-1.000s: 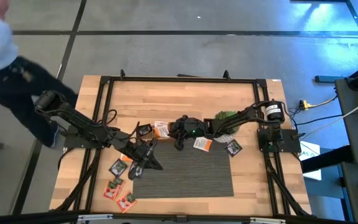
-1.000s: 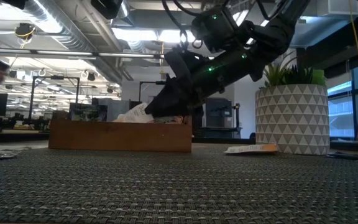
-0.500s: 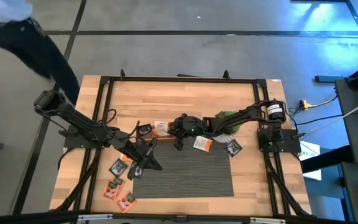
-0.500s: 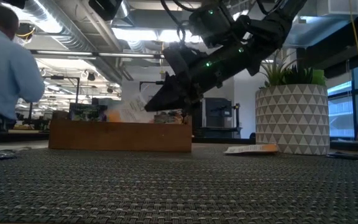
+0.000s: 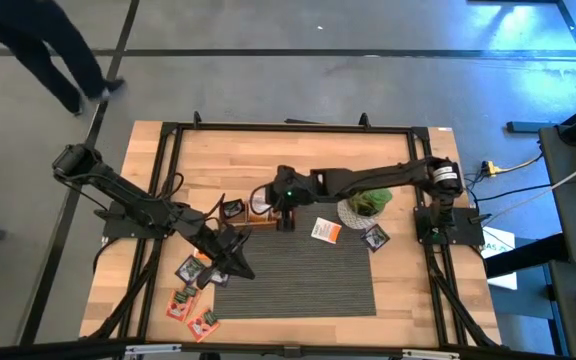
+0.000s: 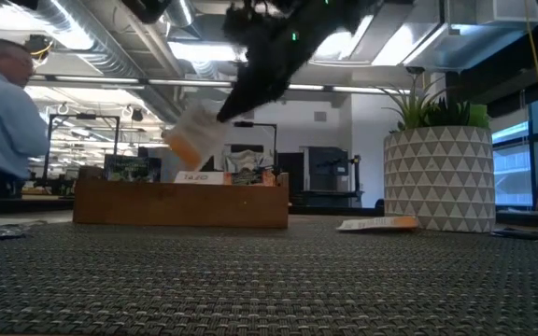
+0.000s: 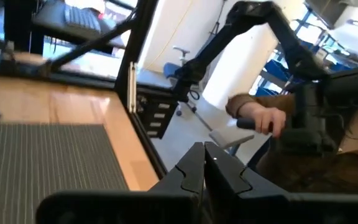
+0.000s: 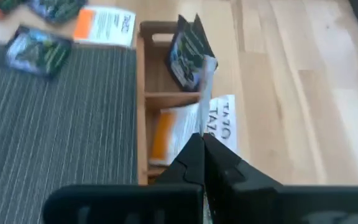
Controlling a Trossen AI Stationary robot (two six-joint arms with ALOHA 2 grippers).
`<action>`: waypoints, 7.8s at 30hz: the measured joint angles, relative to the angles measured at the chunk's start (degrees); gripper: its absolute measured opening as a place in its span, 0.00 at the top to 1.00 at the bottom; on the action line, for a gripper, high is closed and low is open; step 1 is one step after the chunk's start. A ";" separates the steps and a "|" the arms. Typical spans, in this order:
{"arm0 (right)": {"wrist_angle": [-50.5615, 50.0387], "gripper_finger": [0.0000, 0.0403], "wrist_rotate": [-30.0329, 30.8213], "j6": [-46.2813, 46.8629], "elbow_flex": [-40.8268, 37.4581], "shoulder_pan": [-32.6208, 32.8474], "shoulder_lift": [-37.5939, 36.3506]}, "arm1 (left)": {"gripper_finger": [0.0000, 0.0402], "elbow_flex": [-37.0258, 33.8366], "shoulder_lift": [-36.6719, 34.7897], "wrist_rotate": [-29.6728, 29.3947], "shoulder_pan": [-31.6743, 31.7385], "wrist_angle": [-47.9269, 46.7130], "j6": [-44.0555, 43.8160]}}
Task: Pick & Place Tea
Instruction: Adjust the white tea bag in the middle section of the wooden organizer, then put the white tea bag to the middle section of the wooden organizer
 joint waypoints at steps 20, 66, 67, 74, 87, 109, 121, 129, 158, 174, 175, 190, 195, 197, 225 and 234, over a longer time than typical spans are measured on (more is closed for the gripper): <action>-7.06 1.00 -8.10 0.01 4.70 -3.31 -0.02 | 0.97 0.00 0.02 11.77 0.39 -11.35 -12.88; -4.61 0.99 -9.17 4.75 -0.39 -0.85 3.23 | 0.97 0.00 0.04 11.74 0.37 -15.03 -8.92; -4.94 0.99 -9.06 4.48 -0.41 -0.85 3.23 | 0.97 0.00 0.04 11.73 0.38 -15.07 -8.92; -4.10 0.99 -5.14 3.18 -0.39 -0.92 2.99 | 0.97 0.00 0.04 11.28 0.37 -15.85 -8.92; -1.71 0.86 -0.21 -4.27 -0.39 -0.97 2.95 | 0.97 0.00 0.04 11.11 0.37 -15.88 -8.86; -23.93 0.60 -5.55 12.66 -0.56 7.75 -3.26 | 0.97 0.02 1.86 -6.99 0.91 -16.24 -0.57; -23.06 0.60 12.26 29.83 -18.96 19.23 -10.87 | 0.97 0.03 10.16 -7.18 2.03 -6.30 5.77; -9.73 0.60 17.63 54.23 -30.11 23.10 -16.54 | 0.97 0.99 20.47 -7.10 4.07 4.90 9.42; -18.90 0.70 20.95 -11.56 -28.29 24.15 -15.74 | 0.97 8.33 28.65 6.14 6.88 0.45 10.56; -5.92 0.70 20.62 -25.48 -38.61 20.41 -15.74 | 0.97 8.33 28.65 5.55 6.88 0.32 12.09; -5.57 0.70 20.39 -26.28 -38.92 20.27 -15.73 | 0.97 8.33 28.63 5.55 6.88 0.16 12.09; -5.00 0.85 23.35 -27.18 -39.25 20.59 -11.79 | 0.97 8.33 28.61 5.48 6.88 -0.34 12.11; -4.87 0.97 24.23 -29.09 -39.26 20.59 -11.67 | 0.97 8.33 28.61 5.42 7.23 -0.46 12.11; -5.09 0.98 24.55 -28.51 -38.95 20.59 -11.62 | 0.97 8.33 28.61 5.38 7.43 -0.49 12.09; -8.56 0.97 52.19 -20.75 -25.30 35.19 -11.63 | 0.97 8.32 28.59 3.86 17.73 26.09 -31.89; -8.84 0.96 52.98 -20.54 -25.30 36.65 -11.63 | 0.97 8.31 28.59 3.69 17.93 25.85 -26.45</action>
